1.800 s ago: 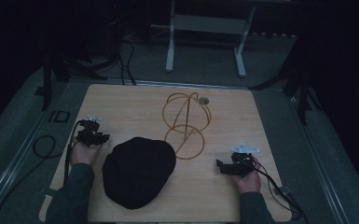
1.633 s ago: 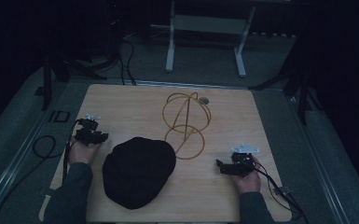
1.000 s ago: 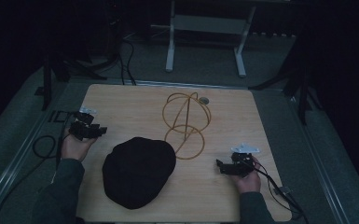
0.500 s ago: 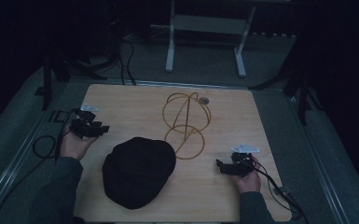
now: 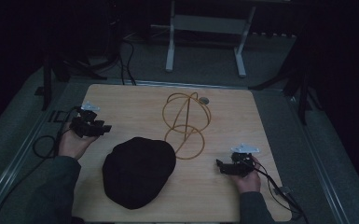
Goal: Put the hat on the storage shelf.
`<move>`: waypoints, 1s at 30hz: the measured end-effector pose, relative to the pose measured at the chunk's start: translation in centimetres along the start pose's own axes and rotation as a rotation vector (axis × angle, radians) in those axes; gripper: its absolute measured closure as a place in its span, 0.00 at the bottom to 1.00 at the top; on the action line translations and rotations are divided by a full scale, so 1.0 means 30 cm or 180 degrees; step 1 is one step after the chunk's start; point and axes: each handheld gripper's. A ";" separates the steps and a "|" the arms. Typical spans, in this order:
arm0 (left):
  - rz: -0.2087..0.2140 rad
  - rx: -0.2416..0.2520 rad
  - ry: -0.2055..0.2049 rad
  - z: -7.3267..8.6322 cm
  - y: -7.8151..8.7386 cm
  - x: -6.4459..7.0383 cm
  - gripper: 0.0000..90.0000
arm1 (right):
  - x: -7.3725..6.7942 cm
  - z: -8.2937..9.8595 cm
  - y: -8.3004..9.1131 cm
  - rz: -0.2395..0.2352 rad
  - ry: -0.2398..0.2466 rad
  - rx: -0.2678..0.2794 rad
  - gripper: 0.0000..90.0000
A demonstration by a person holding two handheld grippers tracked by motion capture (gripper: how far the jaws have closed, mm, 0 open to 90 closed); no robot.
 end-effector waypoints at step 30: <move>0.0223 -0.0182 -0.0392 -0.068 0.035 0.097 0.62 | 0.001 -0.003 -0.003 0.0003 0.0006 0.0001 0.13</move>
Point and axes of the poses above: each handheld gripper's, and its own axes: y roughly backward along the jaws, z roughly out of its underside, x roughly to its right, and after that the axes turned 4 degrees about x, right-handed
